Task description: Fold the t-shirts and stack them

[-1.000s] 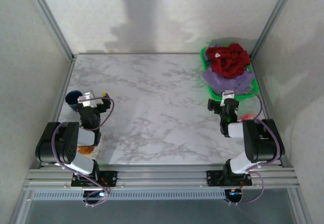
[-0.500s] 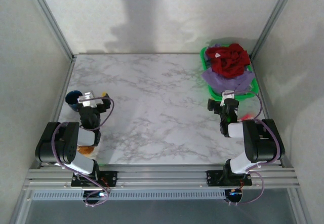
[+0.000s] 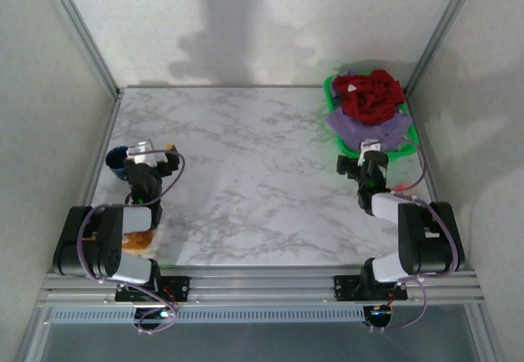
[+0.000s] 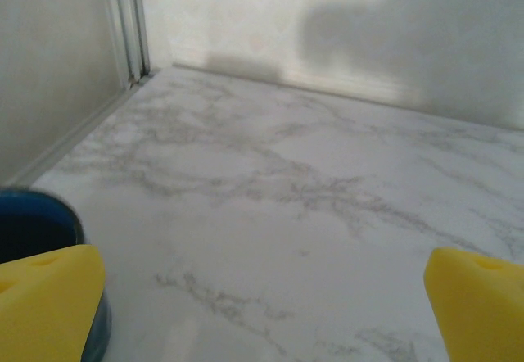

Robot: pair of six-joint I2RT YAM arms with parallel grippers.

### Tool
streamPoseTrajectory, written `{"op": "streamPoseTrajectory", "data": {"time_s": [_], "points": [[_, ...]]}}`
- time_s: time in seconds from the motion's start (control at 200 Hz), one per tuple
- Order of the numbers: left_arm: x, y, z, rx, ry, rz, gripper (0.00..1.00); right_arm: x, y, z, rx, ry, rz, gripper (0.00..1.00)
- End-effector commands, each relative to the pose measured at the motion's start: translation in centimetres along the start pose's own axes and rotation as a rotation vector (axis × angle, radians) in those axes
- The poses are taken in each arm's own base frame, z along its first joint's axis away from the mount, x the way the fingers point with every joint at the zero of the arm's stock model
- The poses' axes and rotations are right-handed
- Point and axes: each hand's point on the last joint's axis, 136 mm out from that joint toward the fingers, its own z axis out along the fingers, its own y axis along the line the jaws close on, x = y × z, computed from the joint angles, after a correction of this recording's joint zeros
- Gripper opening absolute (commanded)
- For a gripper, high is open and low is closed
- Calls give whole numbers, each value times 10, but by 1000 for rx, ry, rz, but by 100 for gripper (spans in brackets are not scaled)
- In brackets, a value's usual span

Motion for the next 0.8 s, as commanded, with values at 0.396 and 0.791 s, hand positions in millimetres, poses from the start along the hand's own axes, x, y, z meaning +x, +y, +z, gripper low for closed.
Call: {"op": "streamPoseTrajectory", "data": {"time_s": [0.396,0.791], "points": [[-53,-93,-27,249,32,132,100,-1,-9,-85,68,239,144,99],[-92,-289,-36,651,79,29,100,-94,13,-112,-76,397,154,98]]}}
